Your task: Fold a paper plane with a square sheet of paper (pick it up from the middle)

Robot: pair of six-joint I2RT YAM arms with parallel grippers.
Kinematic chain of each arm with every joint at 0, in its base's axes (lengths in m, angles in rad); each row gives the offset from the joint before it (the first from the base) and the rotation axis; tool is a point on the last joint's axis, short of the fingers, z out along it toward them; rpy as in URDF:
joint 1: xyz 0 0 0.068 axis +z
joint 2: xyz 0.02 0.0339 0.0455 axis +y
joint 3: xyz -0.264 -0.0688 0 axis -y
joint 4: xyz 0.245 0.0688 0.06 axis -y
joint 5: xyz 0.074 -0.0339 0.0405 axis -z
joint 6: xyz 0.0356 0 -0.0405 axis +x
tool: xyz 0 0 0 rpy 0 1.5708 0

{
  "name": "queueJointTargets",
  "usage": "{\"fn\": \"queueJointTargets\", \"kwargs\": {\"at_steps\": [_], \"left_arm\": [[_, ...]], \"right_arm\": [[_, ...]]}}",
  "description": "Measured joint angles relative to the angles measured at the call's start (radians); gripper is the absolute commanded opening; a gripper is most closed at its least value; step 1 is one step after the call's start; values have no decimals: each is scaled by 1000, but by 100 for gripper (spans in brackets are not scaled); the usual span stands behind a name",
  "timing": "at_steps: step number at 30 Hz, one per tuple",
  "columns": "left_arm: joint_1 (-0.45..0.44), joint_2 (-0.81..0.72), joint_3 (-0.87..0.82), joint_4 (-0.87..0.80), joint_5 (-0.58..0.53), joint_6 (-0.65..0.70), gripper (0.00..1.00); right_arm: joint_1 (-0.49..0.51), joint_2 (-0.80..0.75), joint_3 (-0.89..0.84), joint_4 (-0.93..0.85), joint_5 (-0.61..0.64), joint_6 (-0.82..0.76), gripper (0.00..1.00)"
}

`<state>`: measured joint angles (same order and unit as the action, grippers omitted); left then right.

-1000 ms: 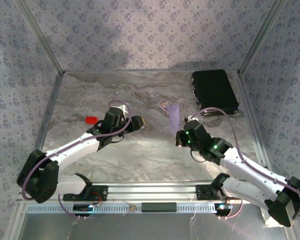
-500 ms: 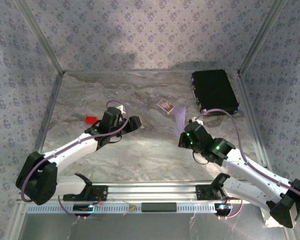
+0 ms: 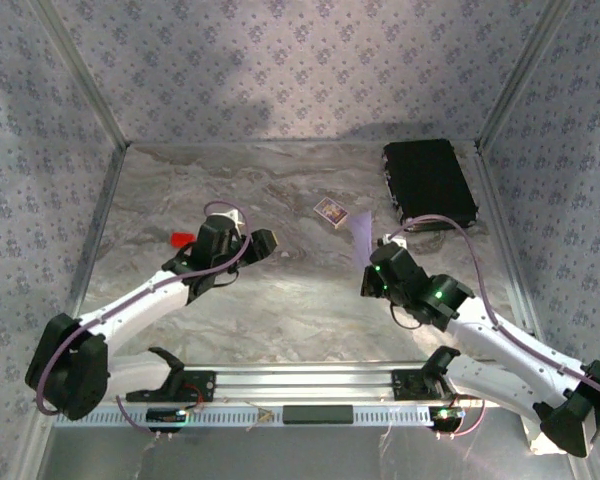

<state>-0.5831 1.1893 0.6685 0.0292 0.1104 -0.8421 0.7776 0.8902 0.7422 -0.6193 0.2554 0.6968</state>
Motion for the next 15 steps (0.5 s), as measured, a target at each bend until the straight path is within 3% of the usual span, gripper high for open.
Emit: {"fn": "queueJointTargets", "kwargs": {"at_steps": [3,11,15], "left_arm": [[8,-26,-9,-6,-19,16,63],[97,-161,-53,-68,-37,34,81],[153,-243,-92,-111,-37,37,85]], "right_arm": [[20,39,61,-54,59,-51,2],[189,259,241,-231,349,-114,2],[249,373,297,-319,473,-114,2]]}}
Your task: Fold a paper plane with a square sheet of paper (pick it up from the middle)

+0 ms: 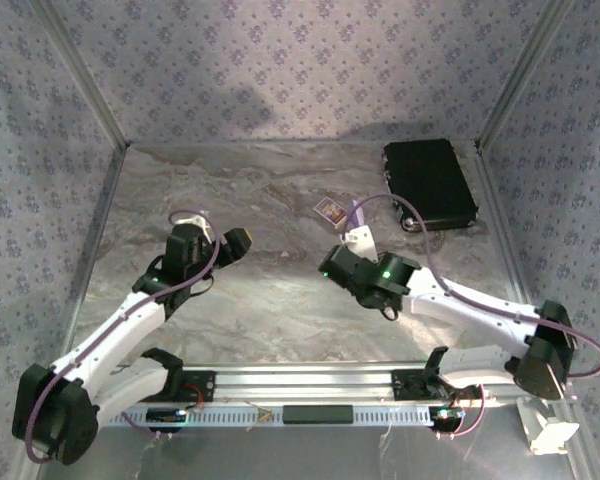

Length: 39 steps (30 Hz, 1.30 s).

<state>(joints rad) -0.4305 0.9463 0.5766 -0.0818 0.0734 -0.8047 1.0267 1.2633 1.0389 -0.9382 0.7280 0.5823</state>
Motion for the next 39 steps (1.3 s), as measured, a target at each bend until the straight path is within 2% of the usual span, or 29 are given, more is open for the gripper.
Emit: {"fn": "queueJointTargets", "kwargs": {"at_steps": [4,8,18,21,25,27,31,35,39], "left_arm": [[37,-29,-2,-43,0,2,87],[59,-52,-2,-89,-18,0,87],[84,-109,-7,-152,-64,-11,87],[85,-108,-9,-159,-64,-11,88],[87,-109,-9,-164,-63,-14,88],[90,-109,-9,-167,-63,-15,88],[90,-106,-9,-170,-51,-14,88],[90,-74,-9,-157,-13,-14,86],[90,-12,-9,-133,43,-15,80]], "right_arm": [[43,95,20,-50,66,-2,2],[72,172,21,-57,80,-33,1],[116,356,38,9,13,-103,3],[127,408,56,34,-18,-114,7],[148,453,72,66,-70,-137,19],[154,454,72,89,-115,-152,35],[151,425,68,156,-203,-167,51],[121,294,4,263,-286,-158,58],[37,103,-117,396,-382,-122,55]]}}
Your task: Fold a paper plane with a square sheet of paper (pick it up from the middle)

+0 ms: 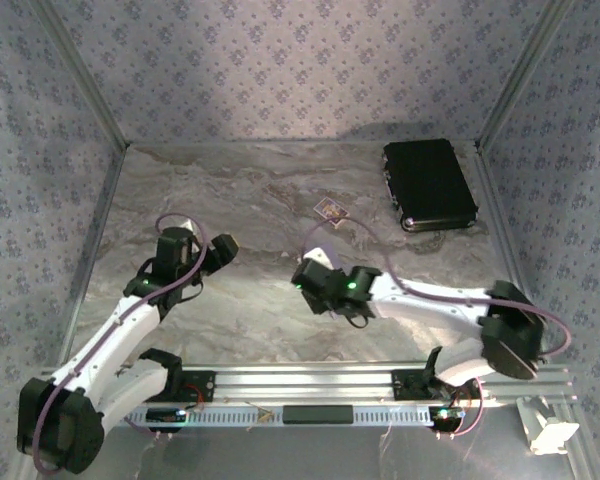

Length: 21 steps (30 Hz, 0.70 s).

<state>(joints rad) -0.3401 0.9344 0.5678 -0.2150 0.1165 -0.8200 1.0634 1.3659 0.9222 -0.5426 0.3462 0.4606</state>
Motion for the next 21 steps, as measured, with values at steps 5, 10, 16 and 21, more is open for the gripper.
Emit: {"fn": "queueJointTargets", "kwargs": {"at_steps": [5,10,16,21], "left_arm": [[-1,90,9,55,87,-10,71],[-34,166,38,96,142,-16,63],[-85,237,75,118,170,-18,62],[-99,255,78,130,182,-19,62]], "right_arm": [[-232,-177,-211,213,-198,103,35],[-385,-205,-369,355,-370,206,21],[-440,-204,-427,469,-489,287,16],[-455,-157,-444,552,-570,326,13]]}}
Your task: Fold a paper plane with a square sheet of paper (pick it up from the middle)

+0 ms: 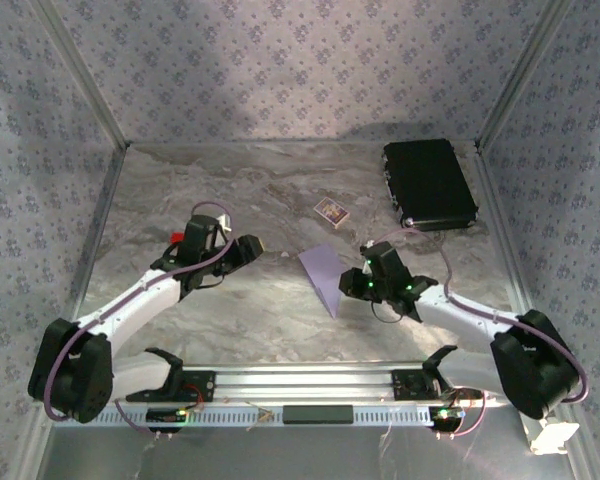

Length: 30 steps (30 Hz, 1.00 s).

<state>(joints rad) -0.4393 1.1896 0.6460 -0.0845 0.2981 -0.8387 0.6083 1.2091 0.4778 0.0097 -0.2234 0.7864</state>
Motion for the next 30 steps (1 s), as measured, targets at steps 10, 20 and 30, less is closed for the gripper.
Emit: {"fn": "queueJointTargets", "kwargs": {"at_steps": [10,20,30], "left_arm": [[-2,30,6,6,13,0,61],[-2,39,18,7,24,0,61],[-2,39,18,7,25,0,61]], "right_arm": [[0,191,27,74,-106,12,12],[20,255,3,164,-64,169,13],[182,208,-83,307,146,483,15]]}}
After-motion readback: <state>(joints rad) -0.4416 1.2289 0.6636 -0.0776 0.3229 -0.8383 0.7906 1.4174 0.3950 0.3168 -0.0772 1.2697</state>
